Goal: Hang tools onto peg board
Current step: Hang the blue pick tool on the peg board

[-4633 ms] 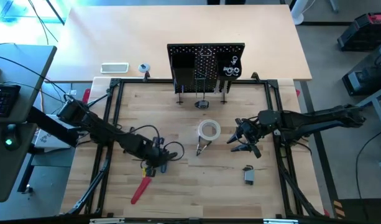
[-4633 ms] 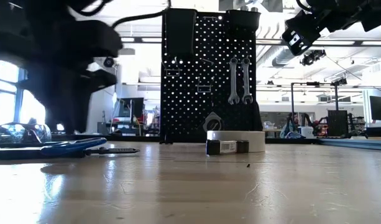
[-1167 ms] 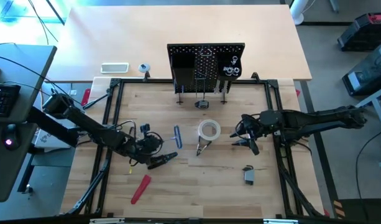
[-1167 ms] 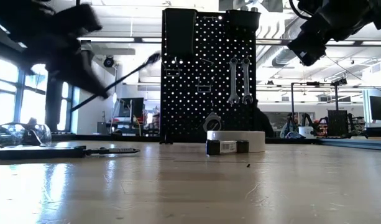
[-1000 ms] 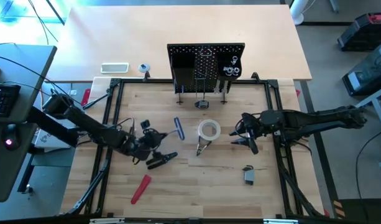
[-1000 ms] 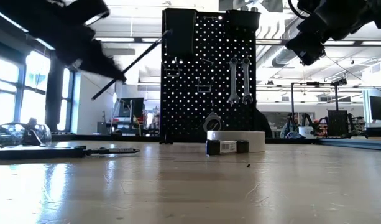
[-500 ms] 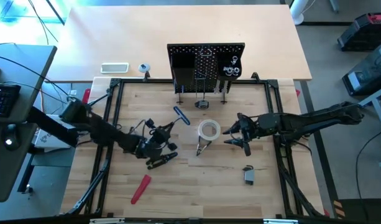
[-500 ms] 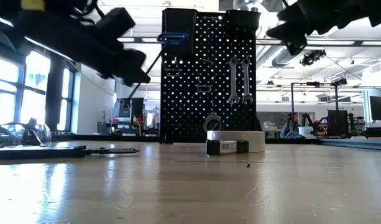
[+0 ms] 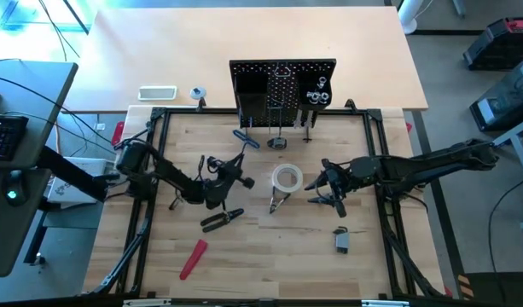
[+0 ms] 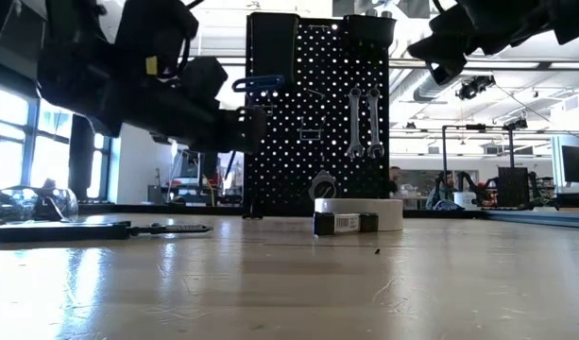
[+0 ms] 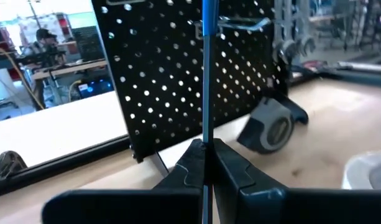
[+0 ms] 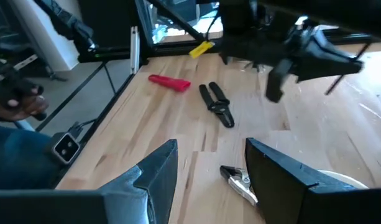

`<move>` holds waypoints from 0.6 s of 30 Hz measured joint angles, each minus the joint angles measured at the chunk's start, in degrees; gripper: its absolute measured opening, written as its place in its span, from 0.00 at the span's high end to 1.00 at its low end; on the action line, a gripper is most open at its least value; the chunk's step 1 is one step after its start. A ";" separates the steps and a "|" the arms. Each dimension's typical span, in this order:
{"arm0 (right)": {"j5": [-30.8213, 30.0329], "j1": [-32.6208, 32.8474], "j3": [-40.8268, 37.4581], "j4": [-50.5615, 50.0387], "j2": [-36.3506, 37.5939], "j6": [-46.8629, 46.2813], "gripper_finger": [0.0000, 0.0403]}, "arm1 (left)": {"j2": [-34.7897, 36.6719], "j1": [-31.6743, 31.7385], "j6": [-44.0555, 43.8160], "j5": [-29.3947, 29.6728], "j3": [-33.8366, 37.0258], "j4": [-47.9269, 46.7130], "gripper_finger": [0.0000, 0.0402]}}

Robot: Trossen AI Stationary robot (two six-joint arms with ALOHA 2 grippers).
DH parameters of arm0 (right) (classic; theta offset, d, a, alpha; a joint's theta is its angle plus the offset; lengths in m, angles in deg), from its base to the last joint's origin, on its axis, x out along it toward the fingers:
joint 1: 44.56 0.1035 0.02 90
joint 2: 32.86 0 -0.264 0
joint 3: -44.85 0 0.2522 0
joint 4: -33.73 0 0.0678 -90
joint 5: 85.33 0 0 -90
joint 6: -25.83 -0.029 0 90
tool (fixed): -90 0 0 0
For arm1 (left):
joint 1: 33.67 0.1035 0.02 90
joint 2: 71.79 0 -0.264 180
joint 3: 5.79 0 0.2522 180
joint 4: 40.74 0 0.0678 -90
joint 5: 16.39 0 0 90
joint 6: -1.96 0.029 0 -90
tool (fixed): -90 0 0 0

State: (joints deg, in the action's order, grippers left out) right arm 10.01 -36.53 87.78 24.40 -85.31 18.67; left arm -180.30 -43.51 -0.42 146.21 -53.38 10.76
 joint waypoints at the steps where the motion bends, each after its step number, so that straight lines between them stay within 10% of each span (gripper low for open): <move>1: 0.39 0.00 0.00 -0.22 0.00 0.14 0.55 | -0.58 0.40 0.70 -0.02 0.00 2.05 1.00; 18: 1.80 -0.15 0.00 -0.28 0.00 -0.28 0.55 | -6.53 4.43 6.05 -1.34 -4.26 11.77 1.00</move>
State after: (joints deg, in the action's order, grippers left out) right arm 11.80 -36.68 87.78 24.11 -85.31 18.39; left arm -186.83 -39.08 5.63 144.87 -57.64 22.53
